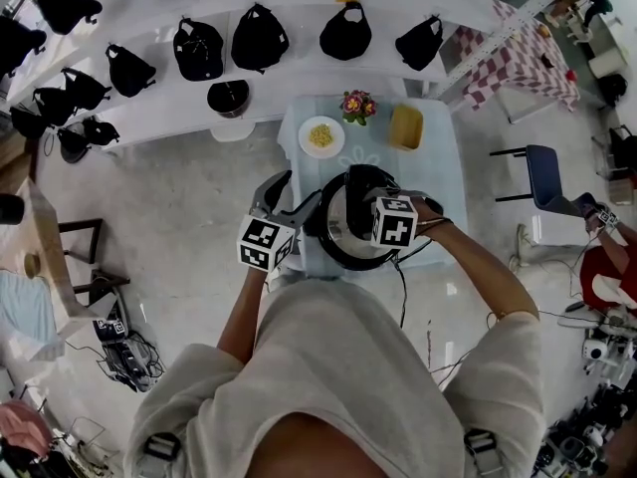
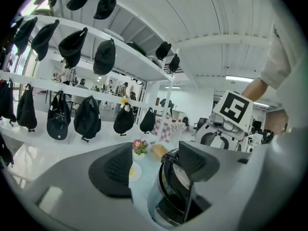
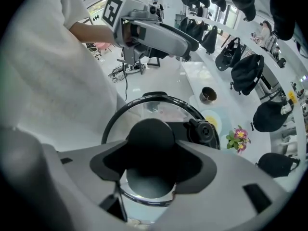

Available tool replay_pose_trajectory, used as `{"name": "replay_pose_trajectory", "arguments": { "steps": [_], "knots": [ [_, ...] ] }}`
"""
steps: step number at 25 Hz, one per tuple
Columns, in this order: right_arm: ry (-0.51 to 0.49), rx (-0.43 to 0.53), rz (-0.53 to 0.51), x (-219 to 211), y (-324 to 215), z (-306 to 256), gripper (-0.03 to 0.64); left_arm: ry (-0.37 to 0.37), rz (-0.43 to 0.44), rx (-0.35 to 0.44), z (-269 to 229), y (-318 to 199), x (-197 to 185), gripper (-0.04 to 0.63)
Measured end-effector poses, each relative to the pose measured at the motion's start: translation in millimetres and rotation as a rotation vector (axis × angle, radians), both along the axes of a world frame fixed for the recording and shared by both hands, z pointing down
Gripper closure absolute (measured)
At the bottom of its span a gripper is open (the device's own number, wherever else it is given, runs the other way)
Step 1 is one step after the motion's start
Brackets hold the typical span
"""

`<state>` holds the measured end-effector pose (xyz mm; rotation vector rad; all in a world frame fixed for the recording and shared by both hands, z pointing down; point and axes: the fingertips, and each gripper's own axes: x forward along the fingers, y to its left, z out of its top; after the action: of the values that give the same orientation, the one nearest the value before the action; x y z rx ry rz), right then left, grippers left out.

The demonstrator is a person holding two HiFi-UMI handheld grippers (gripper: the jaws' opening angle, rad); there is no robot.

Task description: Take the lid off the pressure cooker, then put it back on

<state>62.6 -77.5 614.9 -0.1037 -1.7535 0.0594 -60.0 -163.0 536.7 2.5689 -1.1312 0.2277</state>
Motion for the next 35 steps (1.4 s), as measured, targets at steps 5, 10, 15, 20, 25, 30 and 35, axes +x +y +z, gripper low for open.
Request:
{"name": "replay_pose_trajectory", "arguments": {
  "steps": [5, 10, 15, 20, 25, 30, 35],
  "knots": [
    [0.010, 0.004, 0.013, 0.9, -0.1, 0.5, 0.348, -0.002, 0.011, 0.025, -8.4, -2.1, 3.9, 0.299],
    [-0.001, 0.003, 0.110, -2.7, -7.5, -1.5, 0.348, -0.004, 0.016, 0.032, -12.5, -5.8, 5.7, 0.299],
    [0.008, 0.000, 0.284, -0.6, -13.8, -1.3, 0.348, -0.001, 0.021, 0.032, -11.8, -7.3, 9.1, 0.299],
    [0.002, -0.002, 0.449, 1.6, -20.4, -0.6, 0.348, 0.003, 0.032, 0.034, -10.9, -9.1, 13.9, 0.299],
    [0.015, -0.007, 0.525, 3.2, -21.4, -0.4, 0.348, -0.001, 0.035, 0.031, -11.3, -8.5, 13.8, 0.299],
    [0.003, -0.001, 0.514, 3.0, -19.8, -0.4, 0.347, -0.002, 0.023, 0.034, -12.2, -8.4, 7.9, 0.299],
    [-0.005, 0.010, 0.490, 4.8, -18.0, -2.1, 0.347, -0.007, 0.035, 0.033, -11.9, -4.3, 12.9, 0.299]
  ]
}}
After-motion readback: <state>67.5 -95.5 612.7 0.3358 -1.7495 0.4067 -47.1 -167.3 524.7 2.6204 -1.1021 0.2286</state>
